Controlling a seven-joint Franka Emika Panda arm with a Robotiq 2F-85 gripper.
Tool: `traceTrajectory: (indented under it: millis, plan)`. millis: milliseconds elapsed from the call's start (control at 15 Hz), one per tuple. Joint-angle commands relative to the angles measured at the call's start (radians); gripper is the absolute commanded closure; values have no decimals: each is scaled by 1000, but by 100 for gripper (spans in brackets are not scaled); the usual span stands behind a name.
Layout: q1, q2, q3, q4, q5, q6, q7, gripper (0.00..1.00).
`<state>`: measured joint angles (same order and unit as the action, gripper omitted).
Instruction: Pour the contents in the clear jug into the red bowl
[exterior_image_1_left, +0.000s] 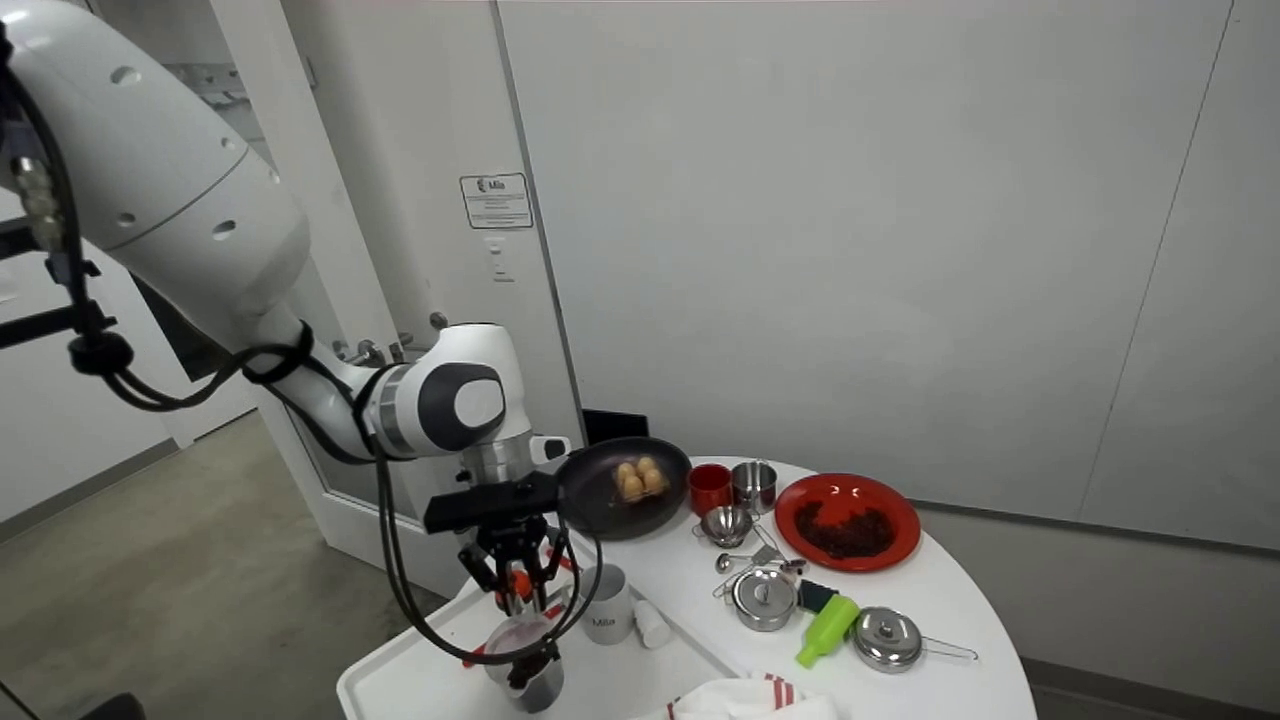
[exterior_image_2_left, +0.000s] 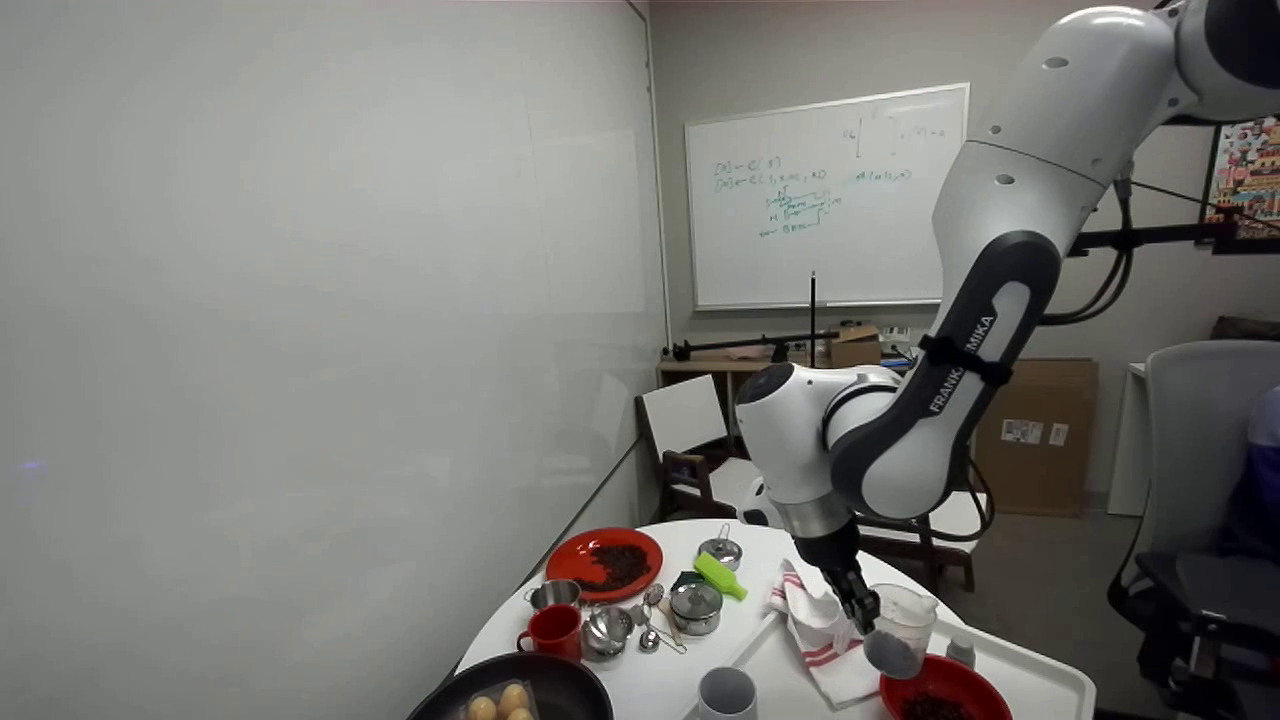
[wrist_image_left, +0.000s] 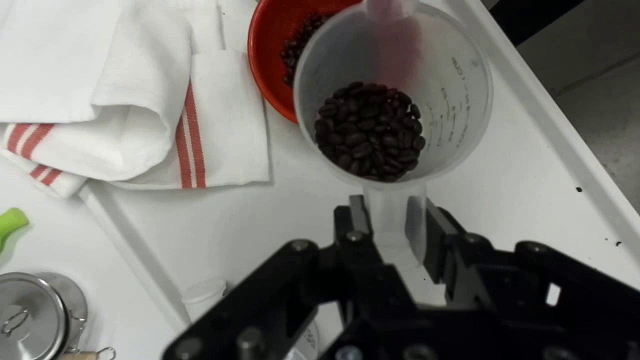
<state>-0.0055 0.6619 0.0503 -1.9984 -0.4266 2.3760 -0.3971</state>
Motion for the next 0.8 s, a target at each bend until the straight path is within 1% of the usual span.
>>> traceTrajectory:
  millis: [0,200,533,733]
  plan:
    - [-39,-93,0,-106,37,89,-14,89]
    - [-72,-121,6,-149,59,178,-31,90]
    - [-97,-140,-7,-198,65,314,-16,90]
    - [-152,-155,36,-237,145,412,-38,90]
